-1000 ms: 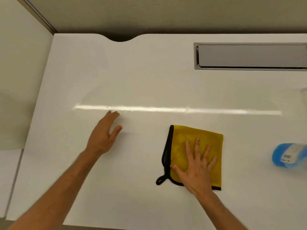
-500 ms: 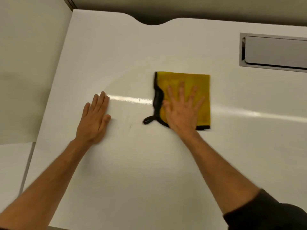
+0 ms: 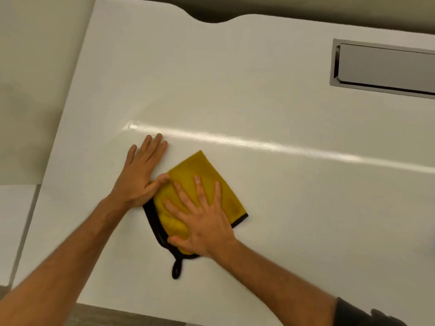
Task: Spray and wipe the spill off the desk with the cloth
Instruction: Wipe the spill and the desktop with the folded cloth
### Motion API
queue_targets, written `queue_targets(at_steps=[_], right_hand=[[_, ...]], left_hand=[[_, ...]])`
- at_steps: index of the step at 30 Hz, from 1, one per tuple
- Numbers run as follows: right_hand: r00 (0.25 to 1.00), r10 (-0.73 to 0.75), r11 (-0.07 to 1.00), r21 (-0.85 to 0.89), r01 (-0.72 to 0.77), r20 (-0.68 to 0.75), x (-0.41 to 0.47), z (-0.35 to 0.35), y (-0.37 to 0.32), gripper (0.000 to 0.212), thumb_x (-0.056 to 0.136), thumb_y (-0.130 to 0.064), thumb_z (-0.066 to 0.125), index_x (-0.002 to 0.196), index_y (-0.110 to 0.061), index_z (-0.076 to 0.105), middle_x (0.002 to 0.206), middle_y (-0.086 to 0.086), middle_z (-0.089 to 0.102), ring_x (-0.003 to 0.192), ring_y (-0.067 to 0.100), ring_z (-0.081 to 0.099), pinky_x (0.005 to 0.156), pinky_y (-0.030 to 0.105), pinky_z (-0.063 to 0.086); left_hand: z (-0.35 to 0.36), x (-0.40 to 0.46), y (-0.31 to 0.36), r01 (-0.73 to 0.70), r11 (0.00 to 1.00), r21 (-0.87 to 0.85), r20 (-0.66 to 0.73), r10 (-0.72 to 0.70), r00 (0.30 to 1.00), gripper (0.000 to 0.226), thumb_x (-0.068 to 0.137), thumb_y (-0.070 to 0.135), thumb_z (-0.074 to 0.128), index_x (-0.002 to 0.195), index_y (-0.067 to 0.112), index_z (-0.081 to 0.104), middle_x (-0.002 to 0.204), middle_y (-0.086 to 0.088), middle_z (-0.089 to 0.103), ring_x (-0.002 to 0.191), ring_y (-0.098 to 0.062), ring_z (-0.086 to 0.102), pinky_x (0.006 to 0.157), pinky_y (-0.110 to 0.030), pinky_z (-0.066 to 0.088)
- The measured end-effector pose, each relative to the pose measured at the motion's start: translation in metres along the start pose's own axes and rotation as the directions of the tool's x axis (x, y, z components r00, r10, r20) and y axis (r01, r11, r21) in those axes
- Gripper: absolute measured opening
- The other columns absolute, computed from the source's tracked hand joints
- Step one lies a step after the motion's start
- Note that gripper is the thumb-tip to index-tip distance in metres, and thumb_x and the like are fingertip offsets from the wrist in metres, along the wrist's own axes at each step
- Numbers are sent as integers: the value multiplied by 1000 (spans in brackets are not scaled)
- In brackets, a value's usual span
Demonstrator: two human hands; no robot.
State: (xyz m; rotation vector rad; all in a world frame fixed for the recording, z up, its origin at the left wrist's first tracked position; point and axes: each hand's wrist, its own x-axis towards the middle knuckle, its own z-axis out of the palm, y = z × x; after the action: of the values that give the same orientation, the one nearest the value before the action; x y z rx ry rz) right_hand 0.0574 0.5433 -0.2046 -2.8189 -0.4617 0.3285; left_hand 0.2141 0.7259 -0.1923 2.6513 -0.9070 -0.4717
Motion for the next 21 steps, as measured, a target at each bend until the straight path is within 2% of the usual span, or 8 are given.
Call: queue_targets(at_steps=[4,7,9,11,14,16,19,21], right_hand=[[999,29,1000,-12,-29,46,-116,16,35,94,77,-86,39,157,-42,17,170,3,5,152,48,-2,105,84,1],[969,232,972,-65,-227,82,-203,12,87,95,73,-91,39,155,-45,22,169,0,12,152,46,4,102,85,10],[876,468,883,-95,-459,115,-249,-1,135,97,73,-91,37,156,-43,22,169,2,12,152,46,6,105,82,9],[731,671,742,-104,-662,129,-277,-18,187,96,76,-90,26,157,-40,18,170,2,6,152,46,5,106,79,12],[557,826,561,-40,-827,80,-274,-43,256,92,79,-89,14,158,-42,7,170,-1,-1,152,45,4,107,80,16],[484,874,484,24,-875,30,-247,-58,293,90,80,-91,11,157,-45,3,170,-1,2,151,47,5,107,81,14],[447,894,448,105,-888,-40,-176,-76,322,91,79,-92,9,156,-44,6,170,3,5,150,50,4,108,81,7],[484,871,491,131,-861,-87,-121,-82,311,92,80,-91,10,157,-41,9,170,5,6,150,50,2,108,81,4]], left_hand=[[4,10,4,83,996,26,-19,-83,996,76,97,59,29,162,26,4,171,8,-4,157,-14,-8,125,-44,-4],[7,16,11,120,987,107,-24,-118,993,75,98,59,26,161,29,-1,170,10,-8,156,-14,-9,123,-43,-4],[7,15,12,126,984,127,-11,-126,992,74,98,61,22,161,29,-2,170,9,-8,156,-14,-9,122,-36,-10],[6,15,13,132,982,132,-6,-133,991,74,99,62,20,161,29,-2,170,10,-8,156,-14,-9,121,-31,-13],[7,16,15,143,981,130,-17,-142,990,74,99,61,20,161,29,-1,170,9,-7,157,-14,-9,120,-28,-15],[8,16,15,143,979,145,-24,-141,990,73,99,61,21,161,29,-1,170,9,-7,157,-14,-9,120,-27,-15],[8,17,14,141,979,144,-23,-139,990,73,99,61,22,161,30,-2,170,9,-8,156,-13,-10,120,-26,-16],[9,17,14,147,979,138,-25,-145,989,72,99,61,23,161,31,-1,170,10,-7,156,-13,-9,119,-24,-16]])
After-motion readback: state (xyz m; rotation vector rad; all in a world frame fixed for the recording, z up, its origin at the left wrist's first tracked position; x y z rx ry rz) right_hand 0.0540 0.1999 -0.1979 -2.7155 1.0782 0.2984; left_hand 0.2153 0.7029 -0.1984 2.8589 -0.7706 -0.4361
